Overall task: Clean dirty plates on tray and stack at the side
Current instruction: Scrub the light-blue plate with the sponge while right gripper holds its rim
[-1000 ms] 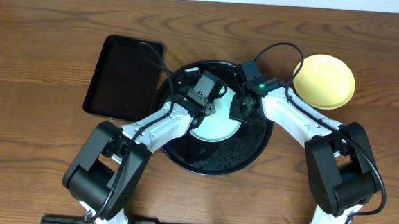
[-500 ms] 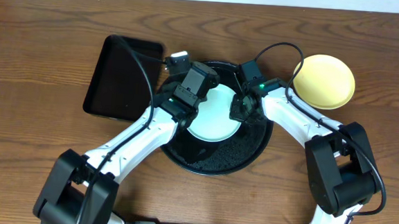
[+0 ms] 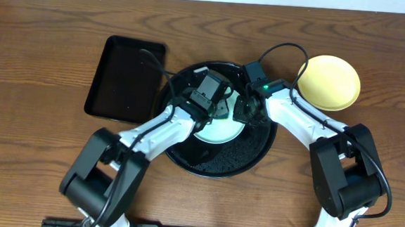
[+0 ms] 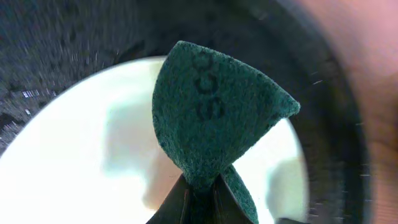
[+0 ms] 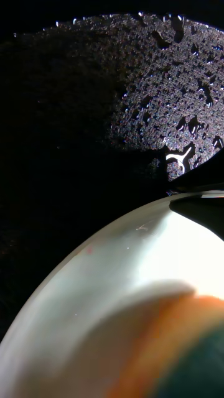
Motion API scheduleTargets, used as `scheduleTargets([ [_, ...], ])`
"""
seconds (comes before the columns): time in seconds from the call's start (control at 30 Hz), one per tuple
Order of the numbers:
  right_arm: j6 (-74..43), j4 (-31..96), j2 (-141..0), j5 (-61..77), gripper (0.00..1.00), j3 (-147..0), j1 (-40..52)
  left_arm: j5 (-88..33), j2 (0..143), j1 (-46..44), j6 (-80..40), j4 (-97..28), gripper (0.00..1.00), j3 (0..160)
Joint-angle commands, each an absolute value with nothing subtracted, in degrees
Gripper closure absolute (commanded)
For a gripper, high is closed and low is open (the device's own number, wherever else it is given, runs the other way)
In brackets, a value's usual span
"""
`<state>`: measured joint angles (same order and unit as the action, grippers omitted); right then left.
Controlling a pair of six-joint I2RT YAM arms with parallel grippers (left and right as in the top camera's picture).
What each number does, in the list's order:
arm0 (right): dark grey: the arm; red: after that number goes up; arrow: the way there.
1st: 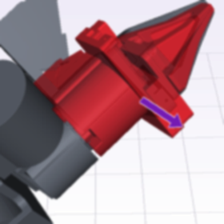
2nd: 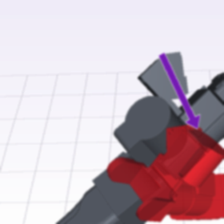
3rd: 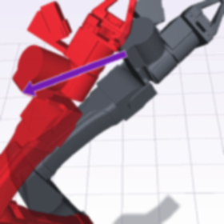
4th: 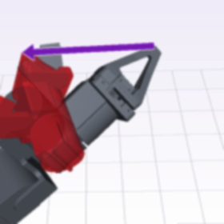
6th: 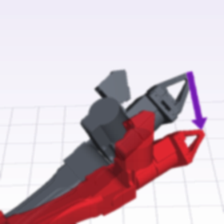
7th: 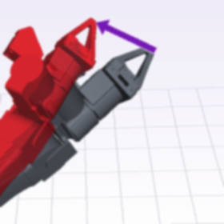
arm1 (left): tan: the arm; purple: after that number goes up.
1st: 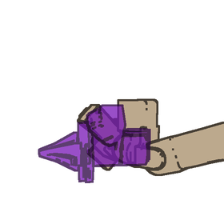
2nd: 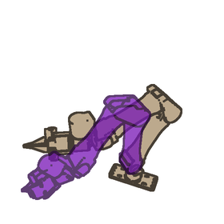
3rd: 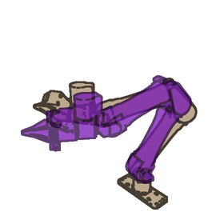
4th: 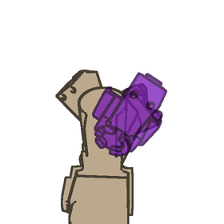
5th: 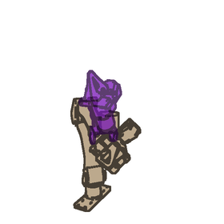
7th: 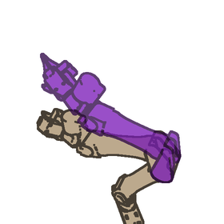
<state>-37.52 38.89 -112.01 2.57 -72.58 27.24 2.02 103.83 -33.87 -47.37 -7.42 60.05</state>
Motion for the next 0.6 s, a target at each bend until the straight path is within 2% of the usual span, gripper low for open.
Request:
scheduleTargets([
  [0.0,-38.06,39.05,-110.61,0.03,0.98,-72.4,26.87,1.63,106.32,-33.67,-47.48,-8.56,0.92,59.48],
  [0.3,-37.6,39.05,-110.61,-0.21,0.98,-72.4,26.87,21.1,106.56,-31.05,-41.5,-20.95,0.92,59.48],
  [0.57,-35.88,38.92,-110.61,-0.25,0.98,-72.4,26.87,22.59,100.97,-25.98,-40.1,-25.17,0.93,59.51],
])
